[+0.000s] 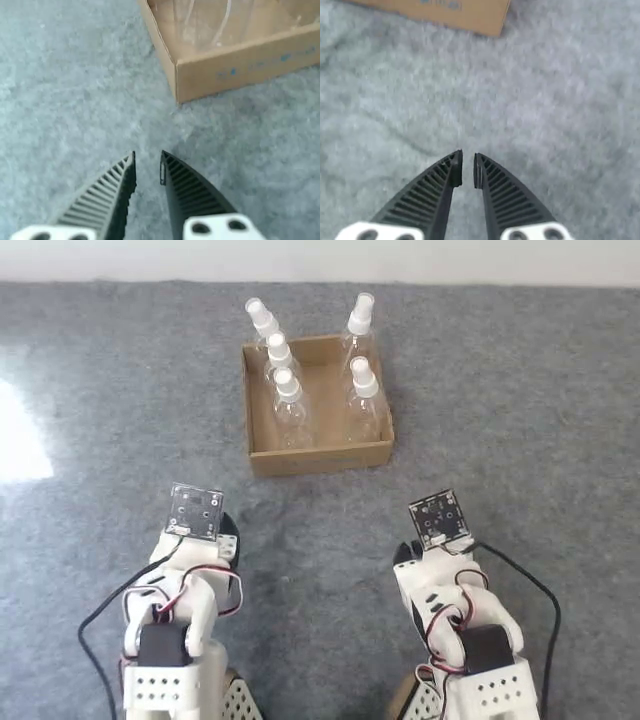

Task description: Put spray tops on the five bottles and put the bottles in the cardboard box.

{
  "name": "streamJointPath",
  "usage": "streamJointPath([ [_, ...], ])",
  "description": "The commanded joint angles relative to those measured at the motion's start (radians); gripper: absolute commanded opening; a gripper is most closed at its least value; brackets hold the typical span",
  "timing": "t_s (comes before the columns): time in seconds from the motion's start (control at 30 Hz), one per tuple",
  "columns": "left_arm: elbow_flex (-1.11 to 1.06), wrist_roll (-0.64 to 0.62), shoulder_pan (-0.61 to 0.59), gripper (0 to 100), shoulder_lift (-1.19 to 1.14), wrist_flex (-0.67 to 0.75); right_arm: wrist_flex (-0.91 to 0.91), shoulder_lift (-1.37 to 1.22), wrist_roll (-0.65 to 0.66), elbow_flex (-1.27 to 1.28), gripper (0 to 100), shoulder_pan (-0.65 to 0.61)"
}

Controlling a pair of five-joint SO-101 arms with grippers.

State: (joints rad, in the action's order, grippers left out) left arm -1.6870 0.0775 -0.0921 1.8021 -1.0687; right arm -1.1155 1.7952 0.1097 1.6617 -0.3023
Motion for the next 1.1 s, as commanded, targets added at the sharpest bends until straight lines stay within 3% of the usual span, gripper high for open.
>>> streamJointPath([
  [0.0,0.002,-0.018,0.005,7,0.020,-0.081,-0.048,0.007,0.002,0.021,1.3,0.012],
  [0.13,0.002,-0.012,0.003,7,0.020,-0.187,-0.096,0.007,0.008,0.021,1.3,0.012],
  [0.27,0.002,-0.014,-0.032,7,0.018,-0.193,-0.156,0.007,0.011,0.021,1.3,0.010],
  [0.53,0.002,-0.018,-0.374,7,0.018,-0.193,-0.193,0.015,0.008,0.021,1.3,0.012],
  [0.6,0.002,-0.020,-0.402,8,0.018,-0.193,-0.193,0.015,0.009,0.021,1.3,0.012],
  [0.93,0.002,-0.018,-0.112,7,0.018,-0.193,-0.193,0.015,0.011,0.021,1.3,0.012],
  [1.07,0.002,-0.018,-0.060,7,0.018,-0.193,-0.193,0.015,0.011,0.021,1.3,0.012],
])
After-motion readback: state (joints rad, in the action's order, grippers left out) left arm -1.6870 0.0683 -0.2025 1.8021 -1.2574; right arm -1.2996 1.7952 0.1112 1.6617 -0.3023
